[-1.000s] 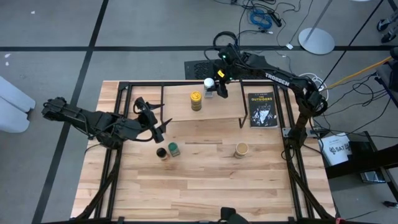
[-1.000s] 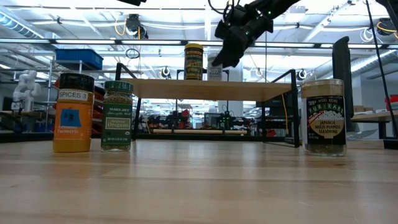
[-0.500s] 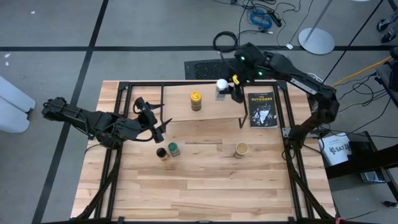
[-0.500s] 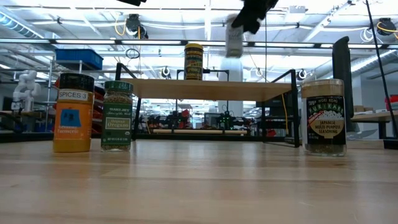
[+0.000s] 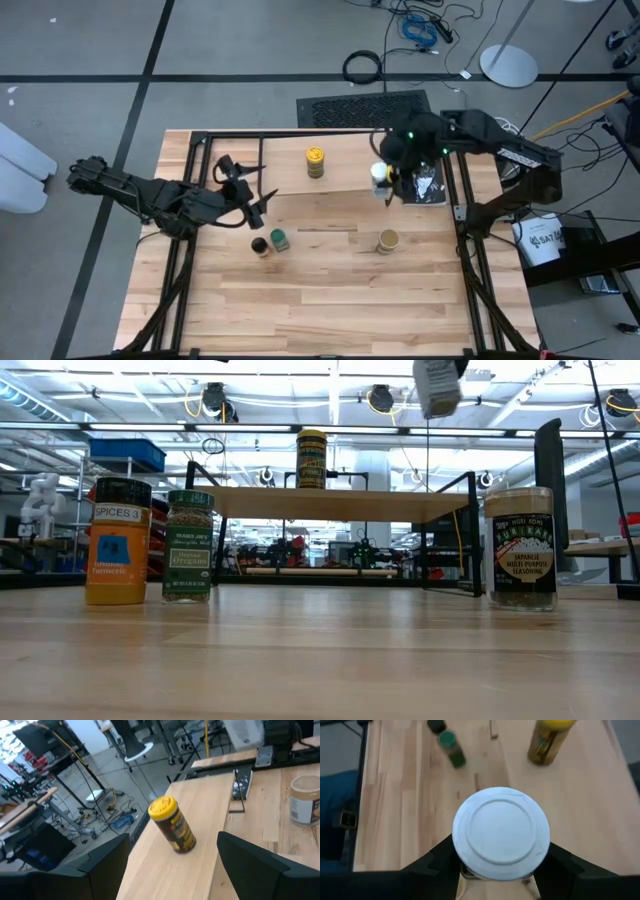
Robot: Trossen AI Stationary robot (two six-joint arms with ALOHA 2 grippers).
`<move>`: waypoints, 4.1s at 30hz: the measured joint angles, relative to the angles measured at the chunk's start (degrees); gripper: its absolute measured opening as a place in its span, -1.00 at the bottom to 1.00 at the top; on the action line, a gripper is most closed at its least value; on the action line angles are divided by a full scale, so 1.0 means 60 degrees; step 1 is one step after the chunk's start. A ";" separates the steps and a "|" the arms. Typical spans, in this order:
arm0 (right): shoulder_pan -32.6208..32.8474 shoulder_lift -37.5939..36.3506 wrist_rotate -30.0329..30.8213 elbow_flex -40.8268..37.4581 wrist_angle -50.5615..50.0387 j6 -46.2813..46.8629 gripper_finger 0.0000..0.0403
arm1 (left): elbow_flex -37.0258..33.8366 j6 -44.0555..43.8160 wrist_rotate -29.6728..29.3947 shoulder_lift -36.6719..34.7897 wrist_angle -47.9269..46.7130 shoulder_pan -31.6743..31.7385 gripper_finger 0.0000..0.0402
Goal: Shelf spices
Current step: Remove the white seasoning bottle from the shelf, then remove the yellow seasoning bottle from the shelf
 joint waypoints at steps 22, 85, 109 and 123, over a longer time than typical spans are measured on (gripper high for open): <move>0.5886 -0.3061 0.3823 -0.4507 0.0323 0.7421 -0.08 | 0.0000 -0.0191 0.0613 0.0004 0.0465 0.0000 0.54; 0.9191 -0.0273 0.7005 -0.8987 0.3910 1.1667 0.20 | 0.0000 0.0718 0.1429 0.0004 0.1743 0.0011 0.54; 0.9184 -0.1856 0.7270 -0.8980 0.3668 1.1804 0.46 | 0.0721 -0.0487 0.4779 0.0103 0.0762 0.2678 0.54; 0.8792 -0.3033 0.7371 -0.8926 0.3567 1.0631 0.46 | 0.1107 -0.0460 0.7936 0.1681 0.0442 0.5740 0.66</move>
